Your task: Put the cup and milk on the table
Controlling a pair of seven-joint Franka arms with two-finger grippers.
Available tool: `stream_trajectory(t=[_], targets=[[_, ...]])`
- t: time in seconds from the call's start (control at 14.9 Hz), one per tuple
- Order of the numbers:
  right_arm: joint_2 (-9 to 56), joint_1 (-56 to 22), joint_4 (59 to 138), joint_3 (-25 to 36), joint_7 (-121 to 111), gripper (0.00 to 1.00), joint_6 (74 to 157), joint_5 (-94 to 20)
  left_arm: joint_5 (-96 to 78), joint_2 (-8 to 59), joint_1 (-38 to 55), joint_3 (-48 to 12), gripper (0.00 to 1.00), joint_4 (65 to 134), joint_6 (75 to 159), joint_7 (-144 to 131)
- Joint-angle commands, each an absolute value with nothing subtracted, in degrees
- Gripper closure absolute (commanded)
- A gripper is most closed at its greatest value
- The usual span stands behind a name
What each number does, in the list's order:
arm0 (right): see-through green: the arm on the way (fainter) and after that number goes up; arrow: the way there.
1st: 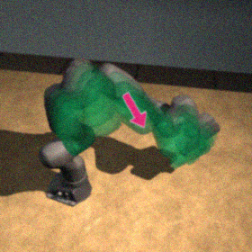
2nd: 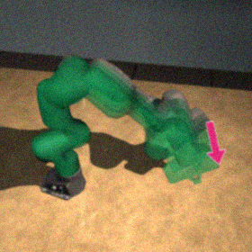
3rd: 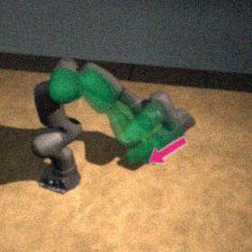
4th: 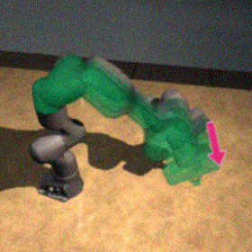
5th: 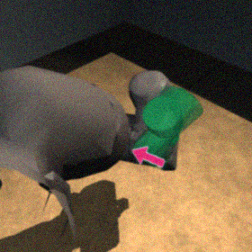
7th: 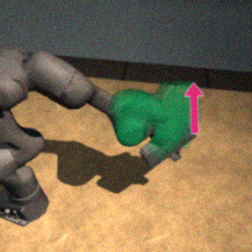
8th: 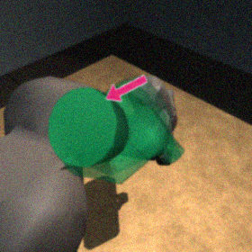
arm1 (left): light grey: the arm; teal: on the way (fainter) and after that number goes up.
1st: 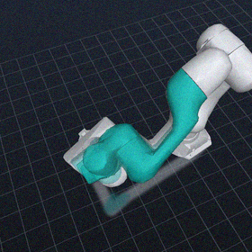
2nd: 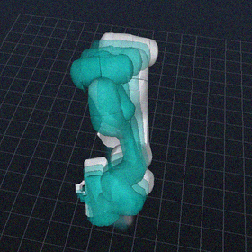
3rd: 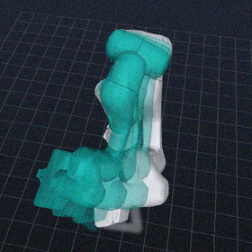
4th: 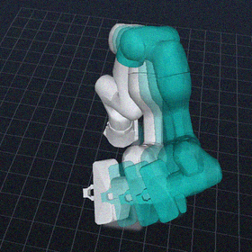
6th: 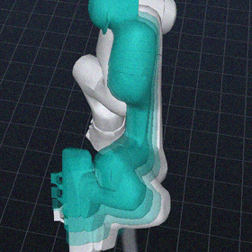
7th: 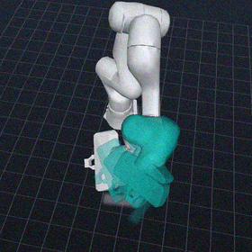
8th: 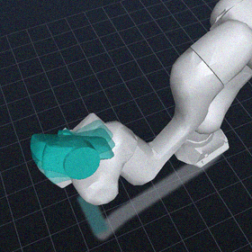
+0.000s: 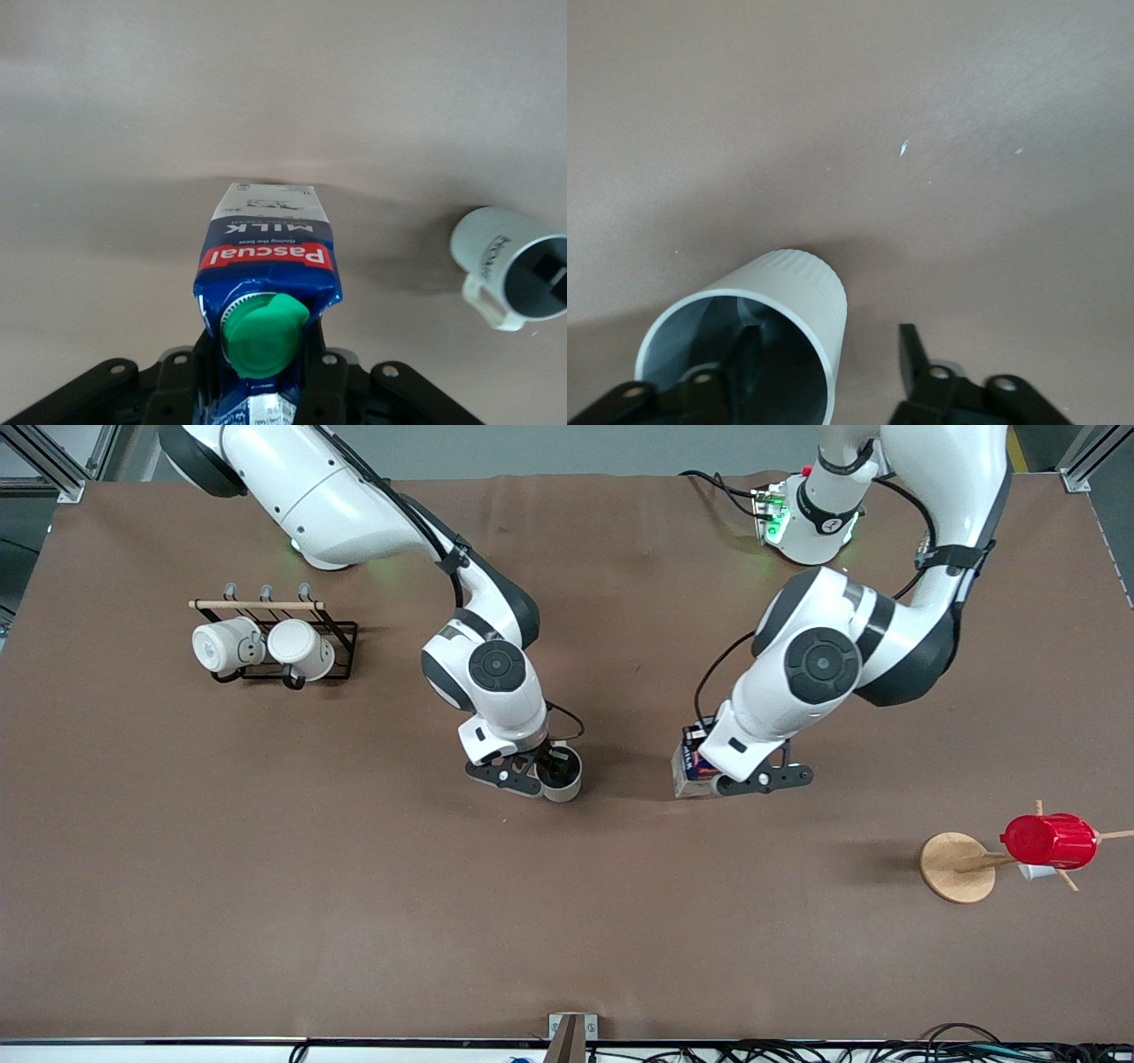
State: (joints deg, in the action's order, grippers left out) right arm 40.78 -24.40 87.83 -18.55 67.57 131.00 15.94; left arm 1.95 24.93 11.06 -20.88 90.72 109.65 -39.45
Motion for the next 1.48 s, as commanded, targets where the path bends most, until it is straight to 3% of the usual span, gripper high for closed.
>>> stream_trajectory(t=[0.0,0.27,0.61,0.87,1.08,1.14,1.21,1.41], targets=[[32.37,-22.6,88.77,-18.72,68.99,0.0,122.38,17.49,2.02,29.61,14.14,-20.92,0.61,84.04,109.16,-44.63],[20.86,-14.61,89.82,-18.72,67.25,0.0,113.4,18.54,2.28,35.58,18.36,-20.83,0.61,77.62,109.34,-46.84],[9.95,-1.87,89.74,-18.46,48.64,0.0,104.6,16.01,2.55,37.88,22.76,-19.87,0.61,76.47,111.27,-47.9],[4.06,0.09,89.65,-9.17,30.02,0.0,98.2,6.0,2.81,38.93,24.17,-19.69,0.61,76.03,111.53,-48.25],[1.5,0.09,89.3,-3.79,20.78,0.0,92.56,3.87,2.9,39.37,24.35,-19.69,0.49,76.03,112.76,-48.25],[1.06,0.09,89.12,-1.95,17.26,0.0,91.33,3.78,2.9,39.46,24.35,-19.69,0.33,76.03,112.94,-48.34],[0.79,0.0,88.69,-0.28,14.27,0.0,90.36,3.43,2.99,39.55,24.35,-19.69,0.0,76.11,113.2,-48.08],[0.7,0.0,88.33,3.33,8.19,0.0,88.94,0.45,2.99,38.41,24.08,-18.9,0.0,76.03,113.82,-48.16]])
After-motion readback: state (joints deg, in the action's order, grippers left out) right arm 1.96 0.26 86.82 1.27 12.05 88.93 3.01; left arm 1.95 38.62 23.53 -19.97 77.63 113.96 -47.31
